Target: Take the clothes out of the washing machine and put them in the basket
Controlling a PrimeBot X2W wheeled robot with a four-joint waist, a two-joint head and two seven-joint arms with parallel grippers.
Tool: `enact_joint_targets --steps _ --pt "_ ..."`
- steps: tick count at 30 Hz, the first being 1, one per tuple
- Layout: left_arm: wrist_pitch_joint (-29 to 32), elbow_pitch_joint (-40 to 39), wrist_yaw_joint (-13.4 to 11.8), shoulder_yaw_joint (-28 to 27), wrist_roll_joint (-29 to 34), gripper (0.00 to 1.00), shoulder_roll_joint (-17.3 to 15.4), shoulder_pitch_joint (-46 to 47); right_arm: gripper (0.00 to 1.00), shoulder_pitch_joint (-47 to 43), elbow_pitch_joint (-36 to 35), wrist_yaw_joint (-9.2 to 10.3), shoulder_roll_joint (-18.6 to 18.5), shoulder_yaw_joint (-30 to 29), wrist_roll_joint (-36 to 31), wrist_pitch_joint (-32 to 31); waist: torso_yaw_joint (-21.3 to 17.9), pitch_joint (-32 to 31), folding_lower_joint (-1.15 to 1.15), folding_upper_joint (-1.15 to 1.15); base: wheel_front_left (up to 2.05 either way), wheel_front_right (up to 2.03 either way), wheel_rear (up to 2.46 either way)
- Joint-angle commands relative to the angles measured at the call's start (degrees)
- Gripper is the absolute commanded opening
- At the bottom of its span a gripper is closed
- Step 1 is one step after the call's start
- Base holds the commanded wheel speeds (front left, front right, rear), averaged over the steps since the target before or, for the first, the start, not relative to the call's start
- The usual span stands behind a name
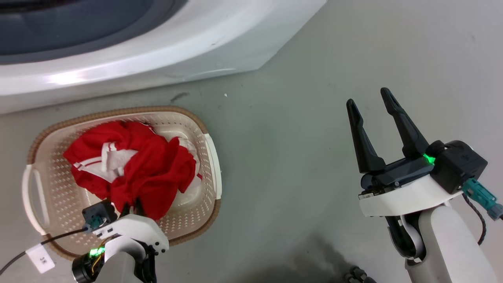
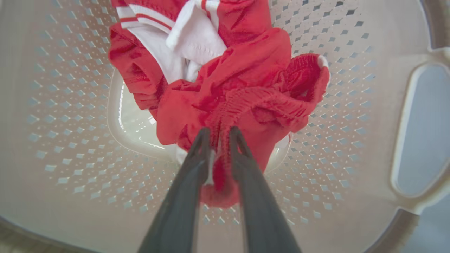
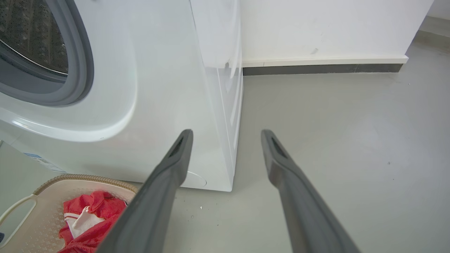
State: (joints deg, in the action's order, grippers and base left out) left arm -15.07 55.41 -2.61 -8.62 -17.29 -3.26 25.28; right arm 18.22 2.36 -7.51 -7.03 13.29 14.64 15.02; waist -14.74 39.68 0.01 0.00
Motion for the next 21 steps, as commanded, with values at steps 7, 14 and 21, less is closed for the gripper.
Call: enact_joint_targets --steps 7,14,21 --pt "-0.14 -1.04 1.71 -0.24 0.9 1.0 0.35 -4.21 1.0 -3.29 1.79 0.04 0.66 -1.44 -1.83 0.19 2.89 -12.46 -0.01 0.0 0.0 0.0 0.0" --pt "-0.14 -6.57 4.2 2.06 -0.5 1.0 0.44 -8.24 1.0 -8.39 3.31 0.04 1.42 -3.76 -4.25 -0.46 6.0 -22.8 -0.01 0.0 0.0 0.0 0.0" --pt "-0.15 -16.79 4.62 4.56 -0.2 1.0 0.42 -11.57 1.0 -12.75 2.17 0.04 2.47 -6.63 -6.32 -2.42 8.49 -29.17 -0.01 0.0 0.0 0.0 0.0"
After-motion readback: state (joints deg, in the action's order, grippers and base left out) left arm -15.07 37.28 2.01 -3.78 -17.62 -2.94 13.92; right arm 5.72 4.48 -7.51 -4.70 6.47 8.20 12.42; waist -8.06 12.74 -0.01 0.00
